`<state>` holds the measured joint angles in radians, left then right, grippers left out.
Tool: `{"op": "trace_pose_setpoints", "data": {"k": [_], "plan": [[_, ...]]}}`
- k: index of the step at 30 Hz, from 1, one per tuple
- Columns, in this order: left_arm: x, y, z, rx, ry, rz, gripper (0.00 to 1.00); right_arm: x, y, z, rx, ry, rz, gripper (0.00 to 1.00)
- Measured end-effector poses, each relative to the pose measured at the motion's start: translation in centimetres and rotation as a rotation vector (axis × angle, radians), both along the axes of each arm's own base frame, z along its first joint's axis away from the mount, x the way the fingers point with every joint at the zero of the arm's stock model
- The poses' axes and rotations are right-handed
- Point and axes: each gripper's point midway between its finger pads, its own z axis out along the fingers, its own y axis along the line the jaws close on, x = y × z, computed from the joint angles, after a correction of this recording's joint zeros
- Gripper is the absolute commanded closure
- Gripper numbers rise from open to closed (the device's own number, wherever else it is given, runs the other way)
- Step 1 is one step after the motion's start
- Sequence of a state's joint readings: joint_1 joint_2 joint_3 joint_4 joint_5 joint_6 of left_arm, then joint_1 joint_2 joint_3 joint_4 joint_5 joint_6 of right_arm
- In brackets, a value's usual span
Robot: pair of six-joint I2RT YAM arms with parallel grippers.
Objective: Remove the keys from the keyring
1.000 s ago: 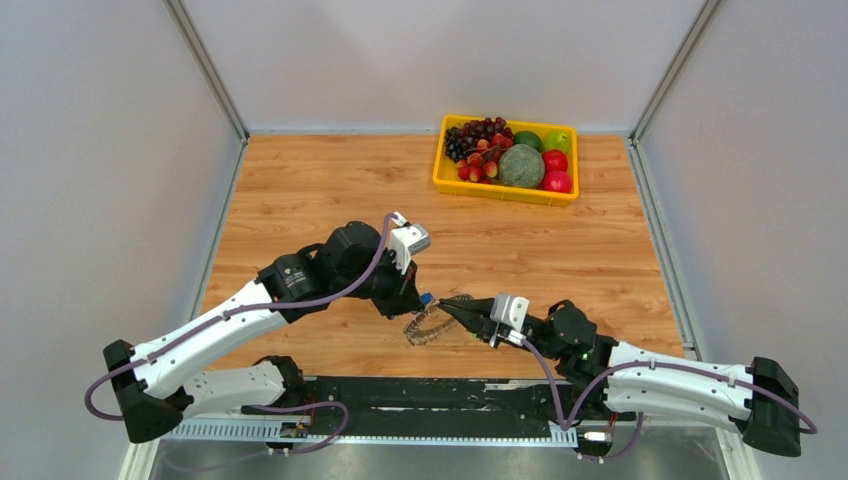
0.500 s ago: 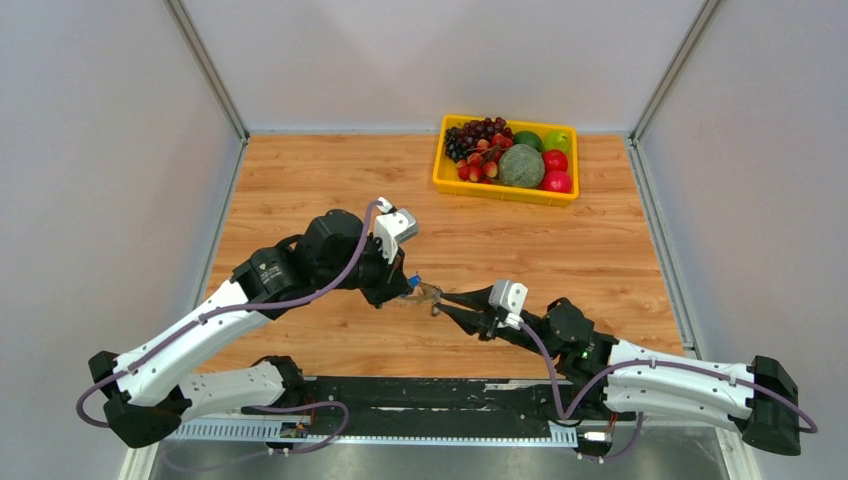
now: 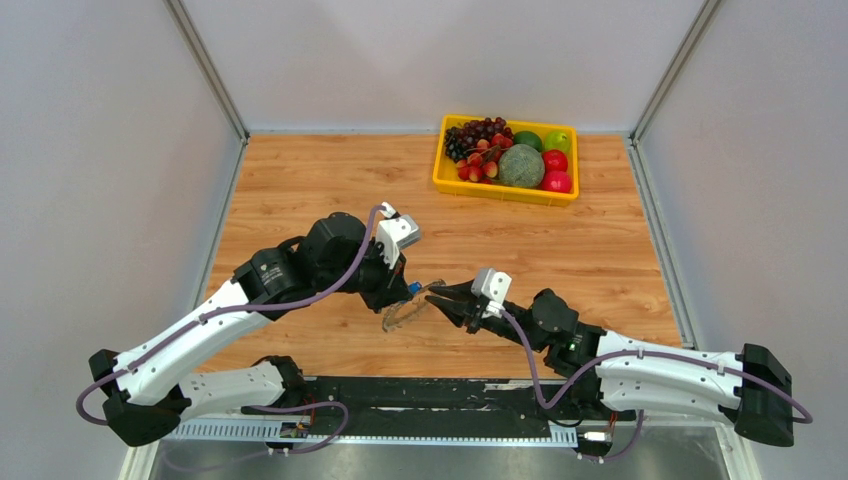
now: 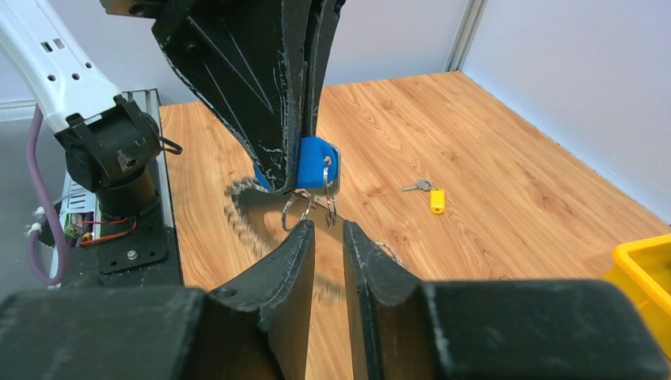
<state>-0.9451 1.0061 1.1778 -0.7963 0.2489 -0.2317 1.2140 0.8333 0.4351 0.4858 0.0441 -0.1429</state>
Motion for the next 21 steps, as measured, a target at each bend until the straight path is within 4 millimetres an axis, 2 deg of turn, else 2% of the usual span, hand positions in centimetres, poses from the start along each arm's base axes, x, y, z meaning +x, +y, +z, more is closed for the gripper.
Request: {"op": "trace_pose_setpoints", "data": {"k": [10, 16, 21], "plan": [[-0.8, -0.3, 0.1, -0.008, 0.007, -0.042, 1.00, 0.2, 0.9, 0.0, -0.016, 0.000, 0.005, 0.76], [-1.1, -0.4, 0.2, -0.015, 0.009, -0.054, 1.00, 0.1, 1.0, -0.1, -0.022, -0.005, 0.018, 0.99], [-1.0, -0.1, 0.6, -0.022, -0.006, -0.039, 1.00, -0.3, 1.3, 0.1, -0.022, -0.010, 0.042, 1.00]]}}
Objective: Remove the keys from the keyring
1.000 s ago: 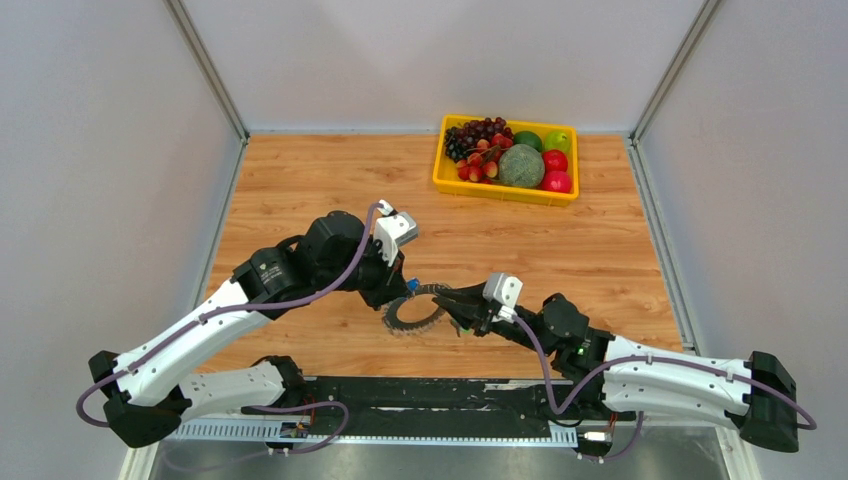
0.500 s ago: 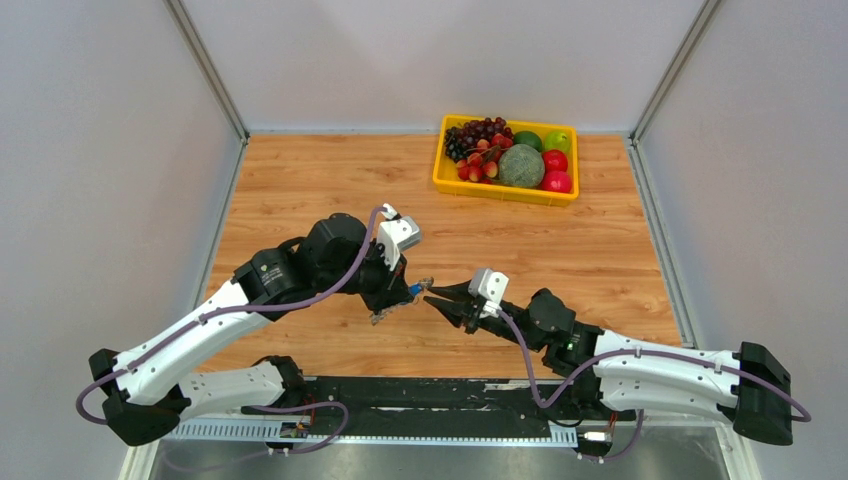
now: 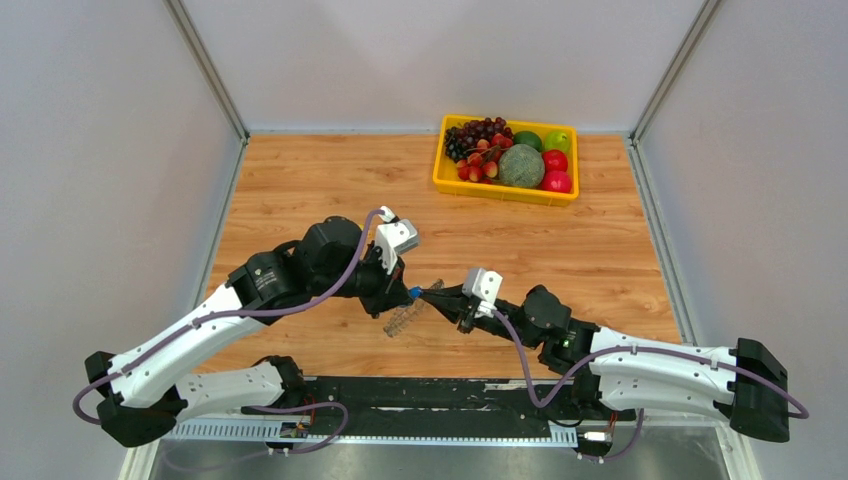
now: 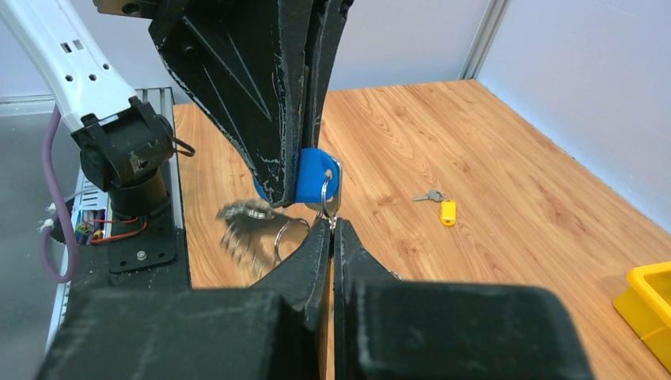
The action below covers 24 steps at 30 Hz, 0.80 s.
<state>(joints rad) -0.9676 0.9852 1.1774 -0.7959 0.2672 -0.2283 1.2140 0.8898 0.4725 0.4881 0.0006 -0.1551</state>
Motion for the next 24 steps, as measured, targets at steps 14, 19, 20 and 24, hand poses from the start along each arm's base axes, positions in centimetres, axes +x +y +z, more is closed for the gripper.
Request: {"op": "trace_pose_setpoints", "data": {"k": [14, 19, 20, 24], "plan": [[1.1, 1.3, 0.7, -0.033, -0.049, 0.123, 1.00, -0.1, -2.2, 3.3, 0.120, -0.011, -0.039, 1.00], [1.1, 0.9, -0.7, -0.006, -0.017, 0.108, 1.00, -0.1, -2.7, 2.9, 0.123, 0.001, -0.050, 0.93], [1.1, 0.7, -0.8, -0.004, -0.013, 0.105, 1.00, -0.1, -2.7, 2.8, 0.119, 0.006, -0.052, 0.99], [1.1, 0.7, -0.4, -0.015, -0.024, 0.102, 1.00, -0.2, -2.8, 2.7, 0.122, 0.010, -0.049, 1.00]]}}
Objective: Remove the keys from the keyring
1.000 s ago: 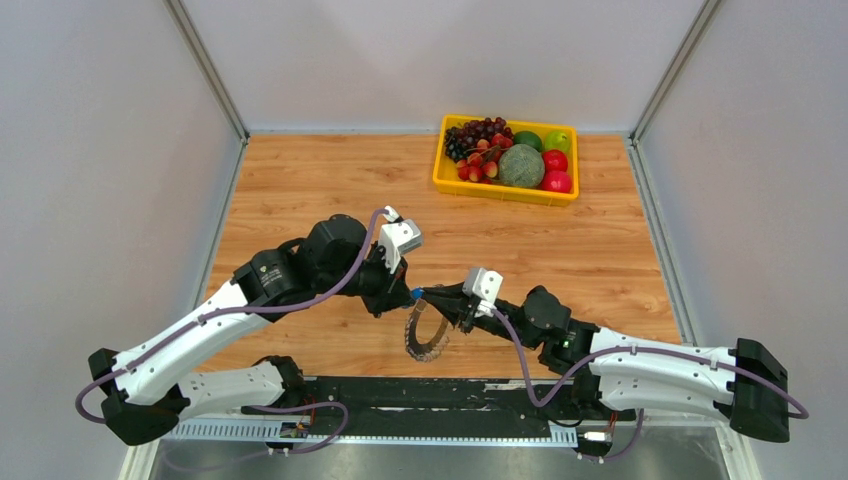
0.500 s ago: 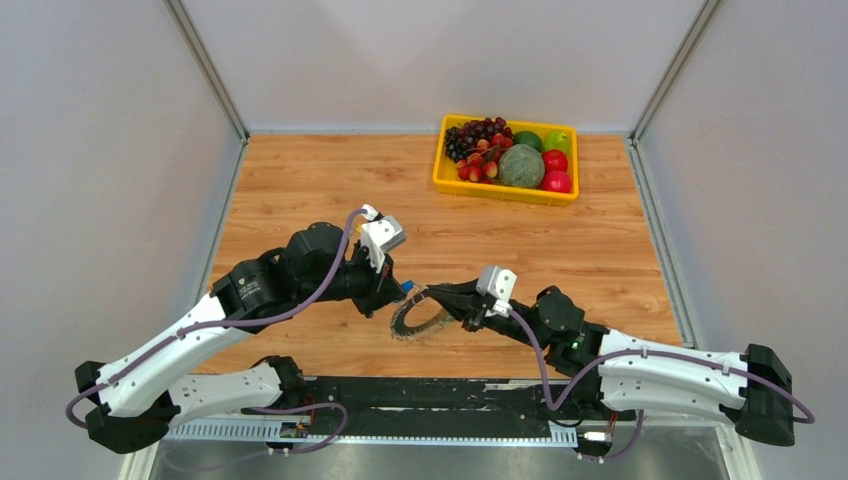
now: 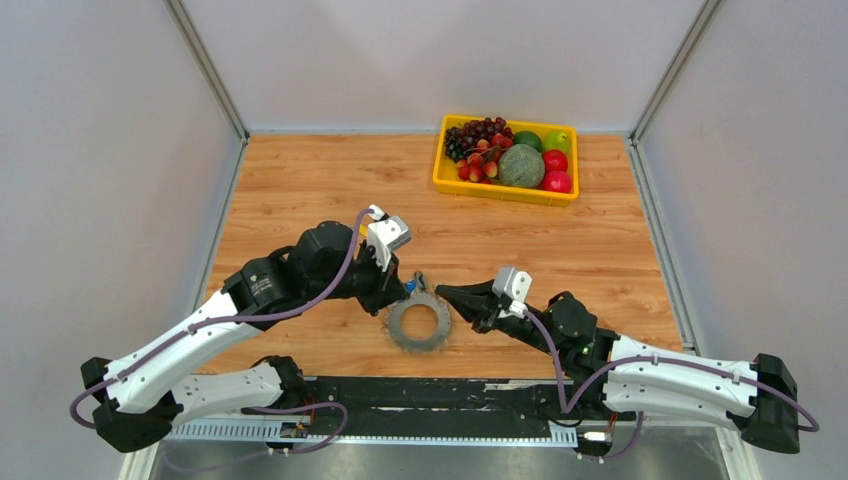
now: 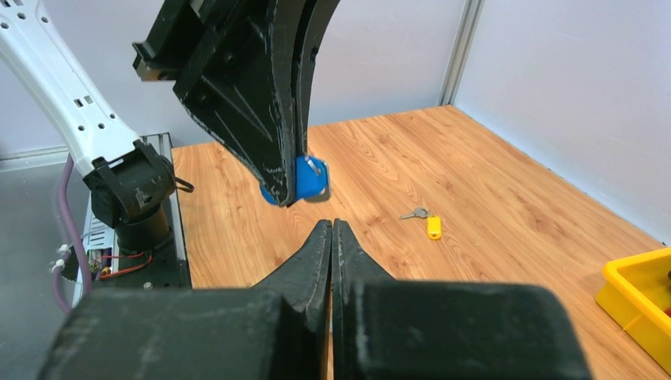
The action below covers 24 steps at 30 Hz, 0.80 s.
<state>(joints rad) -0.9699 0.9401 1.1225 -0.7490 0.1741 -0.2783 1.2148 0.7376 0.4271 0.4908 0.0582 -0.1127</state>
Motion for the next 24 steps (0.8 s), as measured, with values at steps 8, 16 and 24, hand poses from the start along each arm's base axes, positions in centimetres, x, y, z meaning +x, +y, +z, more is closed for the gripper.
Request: {"op": "trace_pose_setpoints", "data": {"k": [8, 16, 24], "plan": [[0.6, 0.3, 1.0, -0.010, -0.050, 0.018, 1.00, 0.2, -0.5, -0.9, -0.009, 0.008, -0.019, 0.98], [6.1, 2.9, -1.9, 0.116, -0.112, 0.274, 1.00, 3.1, -2.3, -3.0, -0.035, 0.132, -0.212, 0.97], [15.8, 7.4, -8.9, 0.301, -0.016, 0.665, 1.00, 4.0, -4.5, -4.8, -0.040, 0.240, -0.317, 0.97]]}}
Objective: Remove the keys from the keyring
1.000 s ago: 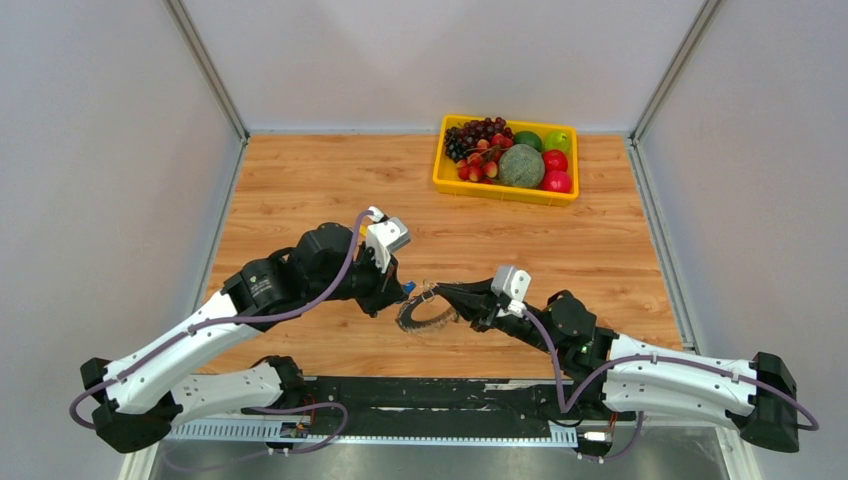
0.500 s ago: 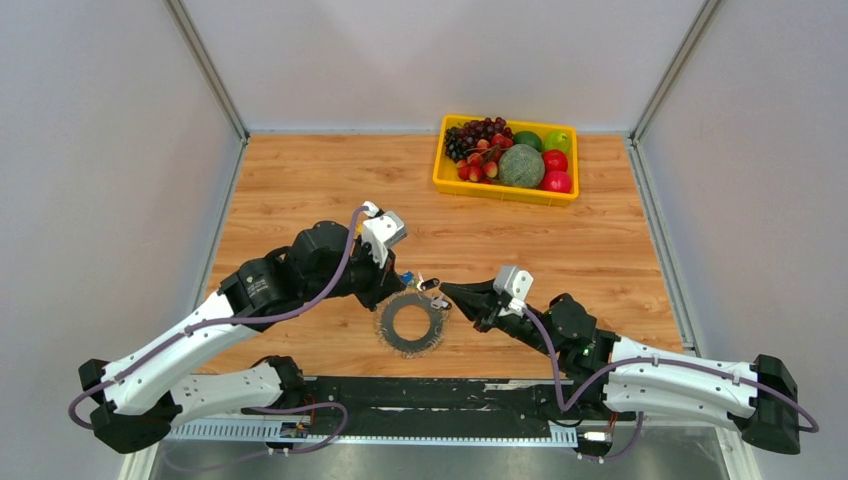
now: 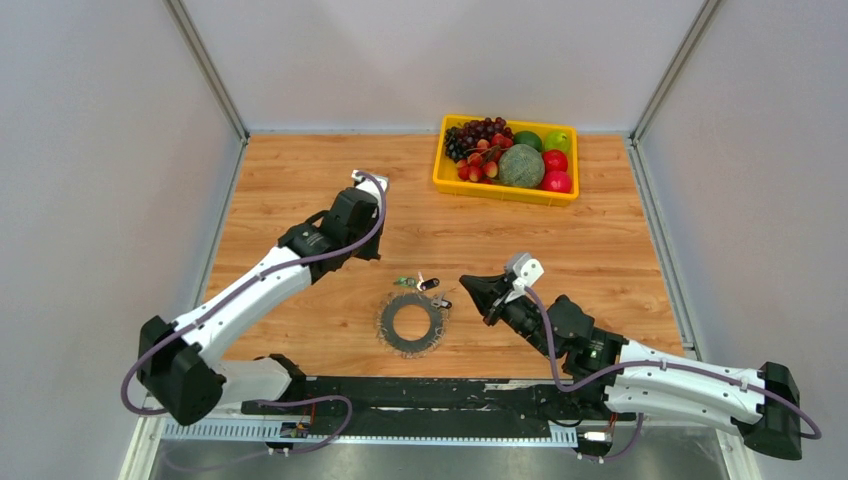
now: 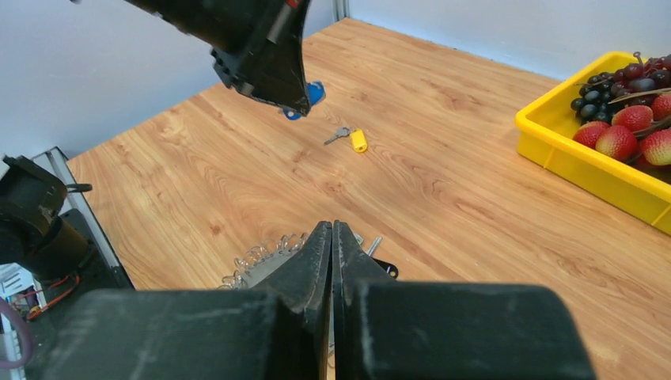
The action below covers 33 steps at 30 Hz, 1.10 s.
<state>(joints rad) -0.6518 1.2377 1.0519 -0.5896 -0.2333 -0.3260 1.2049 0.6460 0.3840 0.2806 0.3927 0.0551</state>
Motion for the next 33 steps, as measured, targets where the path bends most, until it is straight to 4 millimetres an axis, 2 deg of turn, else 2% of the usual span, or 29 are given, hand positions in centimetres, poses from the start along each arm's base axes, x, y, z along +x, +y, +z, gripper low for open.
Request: {"op": "trace_pose_setpoints", "data": {"k": [3, 5, 6, 7, 8, 10, 11, 12, 14, 15, 18, 21, 26, 30, 33], "plan": [[2.2, 1.1, -1.8, 0.022, 0.012, 0.084, 1.00, -0.1, -0.7, 0.5, 0.026, 0.005, -0.011, 0.97], [3.8, 1.8, -2.3, 0.022, 0.011, 0.133, 0.94, -0.1, -1.0, 0.5, 0.030, 0.008, -0.020, 0.95], [4.5, 2.1, -2.4, 0.024, 0.011, 0.156, 0.63, -0.1, -1.2, 0.5, 0.029, 0.011, -0.023, 0.92], [5.4, 2.5, -2.4, 0.026, 0.009, 0.180, 0.43, -0.1, -1.3, 0.4, 0.025, 0.014, -0.026, 0.86], [6.5, 2.9, -2.2, 0.026, 0.003, 0.204, 0.12, -0.1, -1.4, 0.3, 0.023, 0.016, -0.027, 0.77], [8.1, 3.3, -1.7, 0.023, -0.003, 0.235, 0.02, -0.1, -1.7, 0.1, 0.017, 0.024, -0.034, 0.59], [8.8, 3.5, -1.2, 0.016, -0.011, 0.248, 0.01, -0.1, -1.8, 0.0, 0.014, 0.029, -0.037, 0.49], [9.2, 3.6, -0.8, 0.012, -0.016, 0.254, 0.00, -0.1, -1.9, -0.2, 0.009, 0.032, -0.041, 0.30], [9.6, 3.6, 0.3, -0.003, -0.035, 0.262, 0.00, 0.1, -2.3, -0.4, 0.001, 0.041, -0.061, 0.05], [9.6, 3.6, 0.8, -0.014, -0.045, 0.261, 0.00, 0.2, -2.5, -0.6, -0.001, 0.049, -0.074, 0.01], [8.7, 3.6, 2.3, -0.043, -0.061, 0.250, 0.00, 1.0, -3.7, -0.8, -0.001, 0.075, -0.151, 0.00], [7.4, 3.9, 4.7, -0.090, -0.092, 0.250, 0.00, 1.7, -4.5, -0.1, 0.034, 0.111, -0.212, 0.00], [4.6, 4.7, 8.7, -0.183, -0.156, 0.259, 0.00, 3.3, -4.1, 3.2, 0.000, 0.159, -0.284, 0.00], [0.7, 6.3, 11.7, -0.280, -0.270, 0.250, 0.00, 4.9, -2.7, 6.2, -0.048, 0.180, -0.310, 0.00], [-1.8, 7.8, 14.4, -0.345, -0.387, 0.251, 0.00, 5.9, -3.4, 7.4, -0.058, 0.186, -0.337, 0.00]]}}
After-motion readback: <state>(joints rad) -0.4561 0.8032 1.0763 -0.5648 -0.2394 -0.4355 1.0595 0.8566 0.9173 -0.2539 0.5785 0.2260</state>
